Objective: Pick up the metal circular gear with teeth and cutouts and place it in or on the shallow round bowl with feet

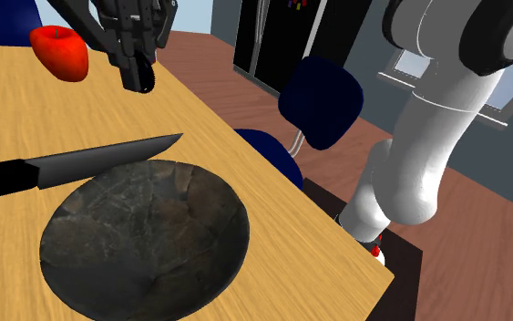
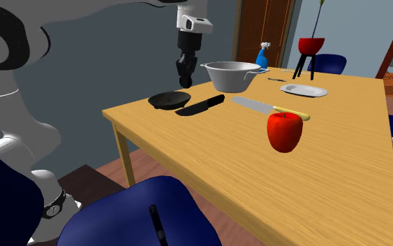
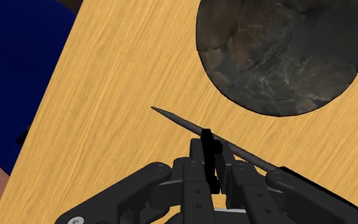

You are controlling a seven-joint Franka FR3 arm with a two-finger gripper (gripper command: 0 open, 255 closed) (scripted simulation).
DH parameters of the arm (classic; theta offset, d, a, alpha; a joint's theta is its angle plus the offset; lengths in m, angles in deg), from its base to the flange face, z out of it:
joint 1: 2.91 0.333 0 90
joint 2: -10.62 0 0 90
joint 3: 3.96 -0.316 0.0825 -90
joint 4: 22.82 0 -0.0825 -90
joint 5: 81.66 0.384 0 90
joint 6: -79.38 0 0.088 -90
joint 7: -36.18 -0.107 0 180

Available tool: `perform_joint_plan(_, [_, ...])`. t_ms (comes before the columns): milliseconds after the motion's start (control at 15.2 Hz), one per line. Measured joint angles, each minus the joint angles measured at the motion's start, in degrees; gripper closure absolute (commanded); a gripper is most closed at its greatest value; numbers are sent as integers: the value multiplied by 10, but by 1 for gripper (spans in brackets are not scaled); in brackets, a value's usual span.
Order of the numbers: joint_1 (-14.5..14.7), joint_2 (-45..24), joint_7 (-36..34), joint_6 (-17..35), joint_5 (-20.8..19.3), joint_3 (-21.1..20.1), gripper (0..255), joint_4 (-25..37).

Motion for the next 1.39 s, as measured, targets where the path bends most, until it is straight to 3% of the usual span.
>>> perform_joint_plan(660, [56, 59, -112, 37, 38, -52, 255, -77])
perform_joint_plan(1386, [57, 90, -104, 116, 55, -53, 255, -183])
